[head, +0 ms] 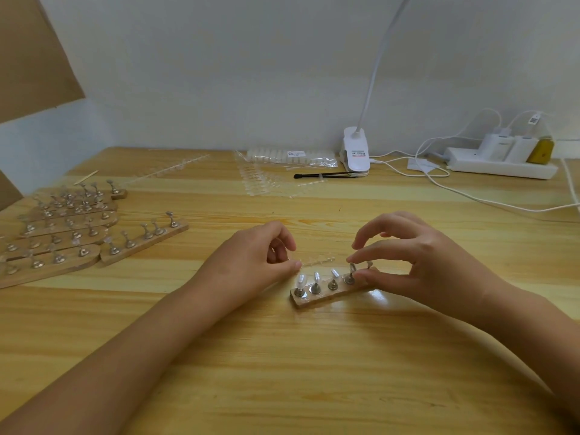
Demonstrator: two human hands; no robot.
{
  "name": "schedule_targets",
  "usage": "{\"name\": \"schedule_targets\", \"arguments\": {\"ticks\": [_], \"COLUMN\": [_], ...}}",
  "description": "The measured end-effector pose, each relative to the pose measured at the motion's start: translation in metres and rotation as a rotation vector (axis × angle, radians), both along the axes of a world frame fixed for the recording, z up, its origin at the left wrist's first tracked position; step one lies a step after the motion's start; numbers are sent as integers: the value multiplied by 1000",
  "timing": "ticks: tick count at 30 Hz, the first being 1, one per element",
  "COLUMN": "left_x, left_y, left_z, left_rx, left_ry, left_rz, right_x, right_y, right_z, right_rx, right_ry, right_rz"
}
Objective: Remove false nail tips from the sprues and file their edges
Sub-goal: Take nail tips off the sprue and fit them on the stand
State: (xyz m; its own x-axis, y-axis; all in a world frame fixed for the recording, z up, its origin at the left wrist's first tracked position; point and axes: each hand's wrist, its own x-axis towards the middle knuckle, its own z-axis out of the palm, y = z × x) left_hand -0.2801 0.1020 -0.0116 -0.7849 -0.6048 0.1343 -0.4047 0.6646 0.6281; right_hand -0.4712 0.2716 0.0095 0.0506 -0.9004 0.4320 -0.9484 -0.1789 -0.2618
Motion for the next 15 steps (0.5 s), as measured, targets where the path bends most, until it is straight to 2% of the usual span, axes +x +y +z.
{"name": "schedule_targets", "arguments": {"ticks": [9, 12, 15], "left_x": [-1, -2, -1], "left_y": [0, 1, 4], "left_z": [1, 5, 11], "left_rx": [179, 242, 313], "left_ry": [207, 306, 427], "left_rz": [32, 56, 36], "right_x": [3, 2, 3], "right_y": [-1, 1, 2], "right_z": [2, 4, 9], "right_rx": [2, -23, -162], "right_ry": [116, 63, -56], "right_rz": [-10, -51, -111]}}
